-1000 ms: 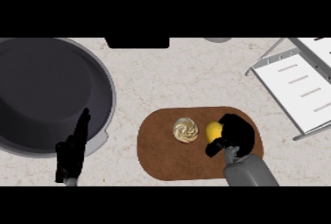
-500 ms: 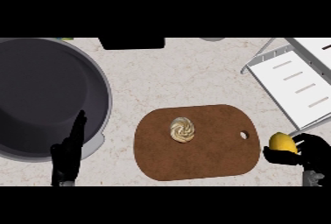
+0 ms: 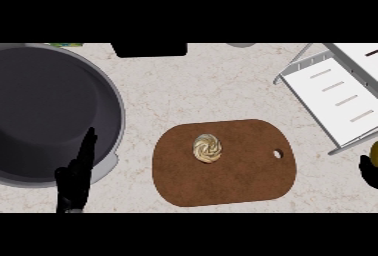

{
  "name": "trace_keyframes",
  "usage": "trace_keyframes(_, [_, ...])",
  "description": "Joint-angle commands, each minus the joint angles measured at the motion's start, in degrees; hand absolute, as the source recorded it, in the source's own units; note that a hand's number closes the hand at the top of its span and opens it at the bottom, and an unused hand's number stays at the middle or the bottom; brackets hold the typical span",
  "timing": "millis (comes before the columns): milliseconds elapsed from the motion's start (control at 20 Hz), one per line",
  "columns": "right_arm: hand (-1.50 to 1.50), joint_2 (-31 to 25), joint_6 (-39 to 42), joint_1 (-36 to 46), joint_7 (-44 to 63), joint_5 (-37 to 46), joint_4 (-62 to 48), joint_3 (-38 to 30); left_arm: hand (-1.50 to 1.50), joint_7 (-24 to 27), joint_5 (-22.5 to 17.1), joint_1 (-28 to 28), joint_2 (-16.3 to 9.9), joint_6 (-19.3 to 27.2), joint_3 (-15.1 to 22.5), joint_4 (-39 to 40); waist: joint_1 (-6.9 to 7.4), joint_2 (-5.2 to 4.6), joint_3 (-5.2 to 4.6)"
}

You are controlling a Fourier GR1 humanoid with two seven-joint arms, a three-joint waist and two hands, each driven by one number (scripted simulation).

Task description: Pick the lemon from the cutting board and place it in the tiered basket

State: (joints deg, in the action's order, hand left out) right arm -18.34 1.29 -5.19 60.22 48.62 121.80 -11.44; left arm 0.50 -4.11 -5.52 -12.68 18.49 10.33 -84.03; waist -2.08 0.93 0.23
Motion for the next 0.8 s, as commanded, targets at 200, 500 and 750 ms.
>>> trace_keyframes(200, [1.50, -9.3, 14.0, 5.0, 10.9, 1.7, 19.2, -6.9, 0.00, -0.1, -0.4, 0.7, 1.1, -1.8, -0.1, 5.3, 1.39, -0.86, -0.42])
trace_keyframes(500, [1.50, -14.0, 22.3, 16.5, 15.7, -1.3, 15.9, -8.9, 0.00, -3.2, 0.5, 2.5, 0.3, -2.1, -0.4, 4.4, 1.93, -0.84, -0.40])
trace_keyframes(750, [1.50, -16.9, 22.3, 25.0, 12.6, -2.9, 5.1, -13.4, 0.00, -3.4, 0.9, 0.6, 0.7, -2.5, 0.4, 1.8, 2.55, -0.89, -0.35])
